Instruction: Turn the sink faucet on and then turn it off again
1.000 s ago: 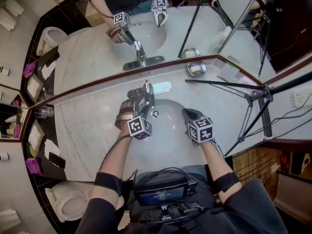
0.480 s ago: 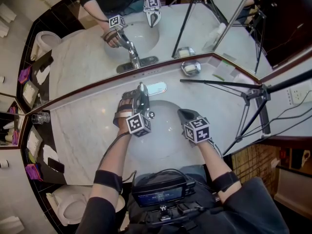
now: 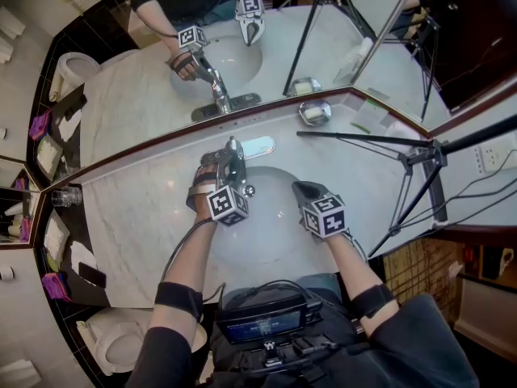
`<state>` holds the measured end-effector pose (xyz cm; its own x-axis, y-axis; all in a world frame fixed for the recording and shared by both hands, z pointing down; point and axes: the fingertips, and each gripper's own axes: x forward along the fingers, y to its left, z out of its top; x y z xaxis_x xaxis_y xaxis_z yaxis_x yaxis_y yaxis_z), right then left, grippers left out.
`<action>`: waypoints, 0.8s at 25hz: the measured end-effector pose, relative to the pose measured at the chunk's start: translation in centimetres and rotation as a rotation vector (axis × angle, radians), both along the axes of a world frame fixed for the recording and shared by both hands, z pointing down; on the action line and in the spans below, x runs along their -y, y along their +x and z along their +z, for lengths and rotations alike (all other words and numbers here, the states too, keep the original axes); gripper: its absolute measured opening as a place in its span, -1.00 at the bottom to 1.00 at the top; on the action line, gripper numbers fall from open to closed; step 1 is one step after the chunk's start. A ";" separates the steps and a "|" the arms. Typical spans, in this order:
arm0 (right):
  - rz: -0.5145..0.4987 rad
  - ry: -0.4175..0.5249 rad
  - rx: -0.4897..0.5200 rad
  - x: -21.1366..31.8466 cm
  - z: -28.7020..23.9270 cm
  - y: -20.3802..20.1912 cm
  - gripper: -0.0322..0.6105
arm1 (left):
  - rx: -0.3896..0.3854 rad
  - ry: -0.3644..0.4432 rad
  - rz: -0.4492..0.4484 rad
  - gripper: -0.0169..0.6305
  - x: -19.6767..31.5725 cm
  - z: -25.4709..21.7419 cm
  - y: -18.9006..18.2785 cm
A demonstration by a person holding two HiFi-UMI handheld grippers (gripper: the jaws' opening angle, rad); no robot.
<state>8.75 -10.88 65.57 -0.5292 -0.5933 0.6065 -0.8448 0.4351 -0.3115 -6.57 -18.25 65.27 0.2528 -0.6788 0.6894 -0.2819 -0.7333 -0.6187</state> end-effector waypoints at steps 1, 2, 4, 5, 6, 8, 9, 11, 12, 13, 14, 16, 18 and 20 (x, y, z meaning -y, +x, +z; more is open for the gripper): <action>0.000 0.000 -0.001 0.0 0.0 0.0 -0.84 | -0.006 -0.005 -0.001 -0.40 0.0 0.1 0.0; 0.001 -0.001 -0.002 0.0 -0.1 0.0 -0.84 | -0.014 -0.007 -0.001 -0.40 0.1 0.1 0.0; 0.001 -0.001 -0.001 -0.1 -0.1 -0.1 -0.84 | -0.042 0.001 -0.012 -0.45 0.6 -0.3 -0.1; 0.000 -0.002 0.000 -0.2 -0.1 -0.2 -0.84 | -0.058 0.006 -0.021 -0.50 1.2 -0.7 -0.1; -0.001 -0.002 0.001 -0.2 -0.1 -0.3 -0.84 | -0.070 0.008 -0.027 -0.51 1.9 -1.2 -0.1; 0.000 0.000 0.004 -0.3 -0.2 -0.4 -0.84 | -0.074 -0.006 -0.024 -0.51 3.0 -1.7 0.1; 0.001 0.000 0.005 -0.4 -0.2 -0.4 -0.84 | -0.071 -0.019 -0.016 -0.51 3.2 -1.8 0.1; 0.003 0.000 0.007 -0.4 -0.2 -0.4 -0.84 | -0.073 -0.040 -0.008 -0.52 3.1 -1.7 0.2; 0.002 0.000 0.007 -0.3 -0.1 -0.4 -0.84 | -0.079 -0.046 -0.013 -0.52 3.1 -1.7 0.2; 0.001 0.000 0.008 -0.3 -0.1 -0.4 -0.84 | -0.084 -0.049 -0.018 -0.52 3.1 -1.6 0.1; 0.002 0.000 0.009 -0.2 -0.1 -0.4 -0.84 | -0.088 -0.051 -0.021 -0.53 3.1 -1.6 0.2; 0.003 0.000 0.010 -0.2 -0.1 -0.4 -0.84 | -0.091 -0.051 -0.023 -0.55 3.1 -1.5 0.2; 0.001 0.001 0.011 -0.2 -0.2 -0.5 -0.84 | -0.097 -0.055 -0.031 -0.57 3.1 -1.5 0.2; 0.000 0.002 0.011 -0.2 -0.2 -0.5 -0.84 | -0.113 -0.063 -0.044 -0.57 3.0 -1.5 0.1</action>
